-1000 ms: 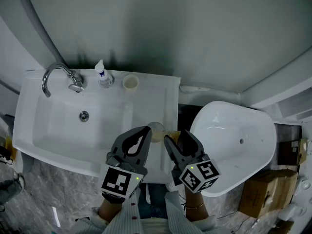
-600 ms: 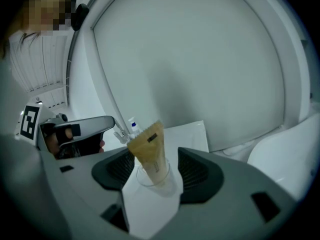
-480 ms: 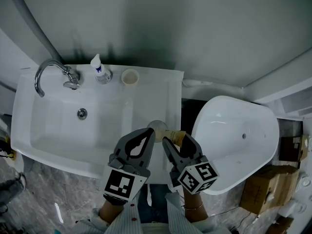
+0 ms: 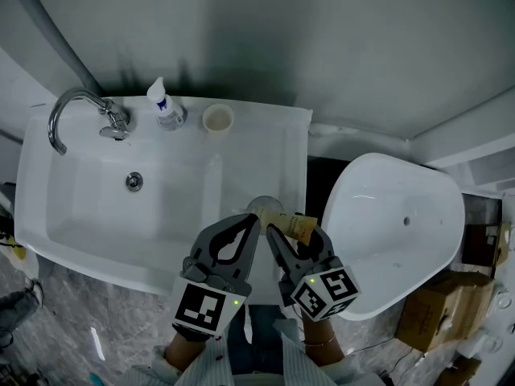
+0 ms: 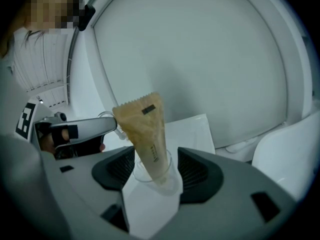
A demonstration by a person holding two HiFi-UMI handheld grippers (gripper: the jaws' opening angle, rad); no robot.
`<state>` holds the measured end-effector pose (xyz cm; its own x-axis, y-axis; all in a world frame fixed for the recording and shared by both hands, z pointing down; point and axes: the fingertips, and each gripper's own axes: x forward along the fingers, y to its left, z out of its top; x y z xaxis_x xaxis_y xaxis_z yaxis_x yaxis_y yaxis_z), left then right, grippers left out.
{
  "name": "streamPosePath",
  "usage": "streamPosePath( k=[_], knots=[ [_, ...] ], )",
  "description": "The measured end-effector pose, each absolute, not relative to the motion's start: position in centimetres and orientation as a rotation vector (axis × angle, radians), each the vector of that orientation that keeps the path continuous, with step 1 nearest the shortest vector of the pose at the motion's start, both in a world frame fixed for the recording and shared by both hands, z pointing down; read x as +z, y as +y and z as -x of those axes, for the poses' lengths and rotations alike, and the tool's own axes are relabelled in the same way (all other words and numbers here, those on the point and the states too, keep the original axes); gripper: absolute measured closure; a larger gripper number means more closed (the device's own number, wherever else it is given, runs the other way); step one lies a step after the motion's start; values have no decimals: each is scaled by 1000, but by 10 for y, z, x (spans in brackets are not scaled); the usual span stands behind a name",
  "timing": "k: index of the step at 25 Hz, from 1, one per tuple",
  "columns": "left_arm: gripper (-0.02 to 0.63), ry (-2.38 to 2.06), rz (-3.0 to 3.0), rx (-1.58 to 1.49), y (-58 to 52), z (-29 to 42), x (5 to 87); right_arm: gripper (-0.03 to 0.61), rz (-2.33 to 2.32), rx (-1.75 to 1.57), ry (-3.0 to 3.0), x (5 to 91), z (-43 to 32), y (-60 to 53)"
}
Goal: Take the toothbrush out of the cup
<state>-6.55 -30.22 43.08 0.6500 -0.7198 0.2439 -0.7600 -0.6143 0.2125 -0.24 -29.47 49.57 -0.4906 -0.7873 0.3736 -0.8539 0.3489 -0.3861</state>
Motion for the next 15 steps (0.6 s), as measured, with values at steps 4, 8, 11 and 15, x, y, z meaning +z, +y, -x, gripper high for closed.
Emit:
streamPosePath(
  k=[4, 8, 11, 15],
  knots=[
    [597, -1186, -2562, 196, -301, 67, 436, 319, -1511, 803, -2464, 500, 5, -296],
    [597, -1189, -2555, 195, -300, 70, 440, 321, -1515, 788, -2455, 502, 7, -298],
    [597, -1195, -2552, 190, -300, 72, 442, 336, -1517, 764, -2445, 504, 7, -298],
    [597, -1199, -2545, 182, -300, 74, 444, 356, -1517, 749, -2437, 506, 10, -299]
  ],
)
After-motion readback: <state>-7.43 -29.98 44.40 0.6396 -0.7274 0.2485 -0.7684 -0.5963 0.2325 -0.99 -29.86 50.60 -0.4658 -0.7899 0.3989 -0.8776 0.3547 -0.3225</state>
